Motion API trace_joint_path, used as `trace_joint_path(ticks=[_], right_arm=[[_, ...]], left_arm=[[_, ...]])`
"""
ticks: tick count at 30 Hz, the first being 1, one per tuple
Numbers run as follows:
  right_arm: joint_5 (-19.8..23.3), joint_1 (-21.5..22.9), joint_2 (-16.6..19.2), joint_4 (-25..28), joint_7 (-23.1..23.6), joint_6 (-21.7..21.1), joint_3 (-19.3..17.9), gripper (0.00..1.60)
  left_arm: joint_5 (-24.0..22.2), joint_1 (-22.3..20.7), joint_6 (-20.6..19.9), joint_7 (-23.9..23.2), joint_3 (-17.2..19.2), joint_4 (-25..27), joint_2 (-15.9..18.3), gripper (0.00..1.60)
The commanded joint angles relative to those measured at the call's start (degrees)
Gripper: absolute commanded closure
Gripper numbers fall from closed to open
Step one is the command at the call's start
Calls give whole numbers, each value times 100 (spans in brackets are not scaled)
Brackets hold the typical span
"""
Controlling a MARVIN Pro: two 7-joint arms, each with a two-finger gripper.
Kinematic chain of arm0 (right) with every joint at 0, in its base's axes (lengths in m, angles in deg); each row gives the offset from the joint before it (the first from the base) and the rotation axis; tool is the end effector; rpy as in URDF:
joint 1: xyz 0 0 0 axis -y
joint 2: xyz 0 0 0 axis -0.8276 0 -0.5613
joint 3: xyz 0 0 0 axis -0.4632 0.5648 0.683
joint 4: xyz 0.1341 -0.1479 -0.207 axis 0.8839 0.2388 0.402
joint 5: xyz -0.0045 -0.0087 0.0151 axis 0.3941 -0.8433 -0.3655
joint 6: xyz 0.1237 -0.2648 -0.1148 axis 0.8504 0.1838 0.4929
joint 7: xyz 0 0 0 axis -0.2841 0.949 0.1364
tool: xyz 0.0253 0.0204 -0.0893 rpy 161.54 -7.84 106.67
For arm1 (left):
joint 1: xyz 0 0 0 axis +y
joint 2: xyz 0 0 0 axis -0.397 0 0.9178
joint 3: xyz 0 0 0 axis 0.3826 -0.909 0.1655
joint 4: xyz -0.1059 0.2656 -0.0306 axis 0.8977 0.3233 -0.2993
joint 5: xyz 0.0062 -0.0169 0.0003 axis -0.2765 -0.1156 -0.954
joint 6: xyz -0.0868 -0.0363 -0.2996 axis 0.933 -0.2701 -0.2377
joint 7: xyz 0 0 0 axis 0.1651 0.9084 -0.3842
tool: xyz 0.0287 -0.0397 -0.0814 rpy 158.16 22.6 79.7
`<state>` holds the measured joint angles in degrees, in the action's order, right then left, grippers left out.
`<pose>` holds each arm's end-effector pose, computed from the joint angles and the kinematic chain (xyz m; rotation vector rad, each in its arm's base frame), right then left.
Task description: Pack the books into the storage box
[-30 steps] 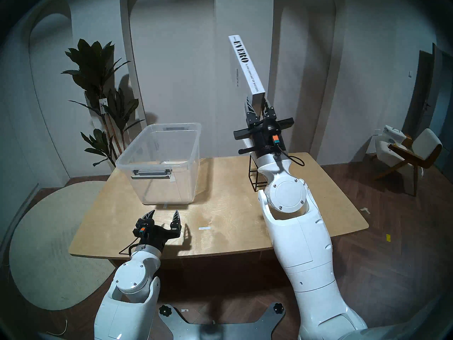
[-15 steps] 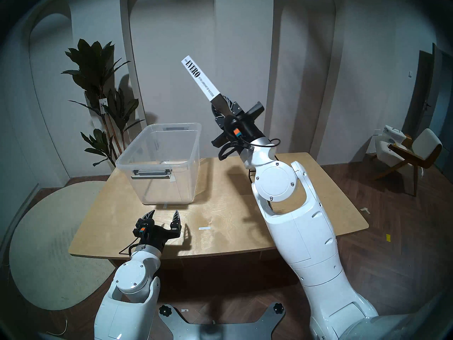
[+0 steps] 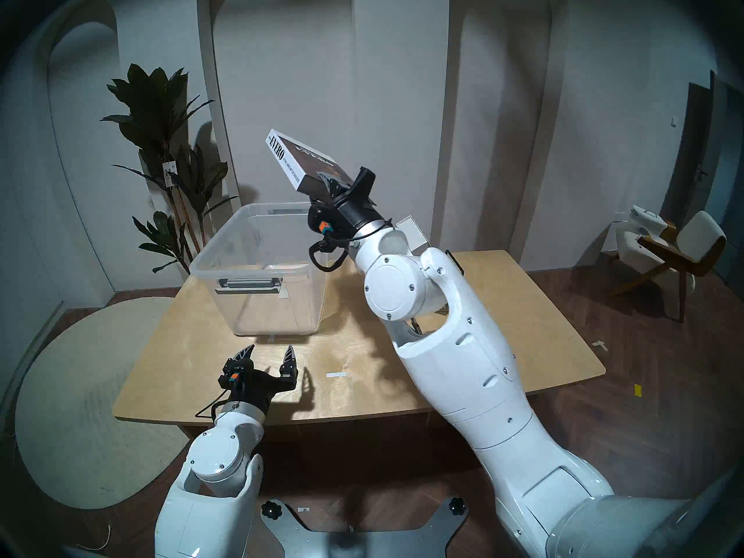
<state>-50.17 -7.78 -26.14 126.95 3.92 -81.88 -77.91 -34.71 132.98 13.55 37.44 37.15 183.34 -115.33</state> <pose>0.4486 0.1757 -0.0817 1.1175 1.3187 2.1133 0.3244 -0.0160 -0.3430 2.3156 0.0022 2.0835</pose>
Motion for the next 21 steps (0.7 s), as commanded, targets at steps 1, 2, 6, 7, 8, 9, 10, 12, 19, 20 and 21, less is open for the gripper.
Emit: trace_joint_path(ticks=[1, 2, 6, 7, 8, 9, 10, 12, 19, 20, 21], right_arm=[[21, 669, -483, -319, 384, -182, 180, 160], [4, 713, -529, -397, 393, -248, 216, 160], [-163, 873, -684, -679, 351, -297, 362, 160], [-198, 901, -720, -727, 334, -314, 395, 160], [-216, 917, -745, -757, 323, -326, 417, 160], [-244, 940, -782, -807, 311, -358, 444, 160], [-269, 969, -805, -858, 303, -370, 471, 160], [-287, 987, -831, -909, 285, -376, 493, 160], [-348, 1117, -983, -1276, 189, -446, 584, 160], [-426, 1176, -996, -1410, 171, -502, 626, 160], [-561, 1211, -1002, -1500, 72, -562, 675, 160]], left_arm=[[-10, -32, 28, -5, 7, 125, 0, 0], [-10, -32, 28, -5, 7, 125, 0, 0], [-10, -32, 28, -5, 7, 124, 0, 0], [-10, -32, 28, -5, 7, 124, 0, 0], [-10, -32, 28, -5, 7, 124, 0, 0], [-10, -32, 28, -5, 7, 124, 0, 0], [-10, -32, 28, -5, 7, 125, 0, 0], [-10, -32, 28, -5, 7, 125, 0, 0], [-11, -29, 26, -7, 8, 130, 0, 0], [-12, -28, 25, -8, 8, 132, 0, 0], [-12, -28, 25, -8, 8, 132, 0, 0]])
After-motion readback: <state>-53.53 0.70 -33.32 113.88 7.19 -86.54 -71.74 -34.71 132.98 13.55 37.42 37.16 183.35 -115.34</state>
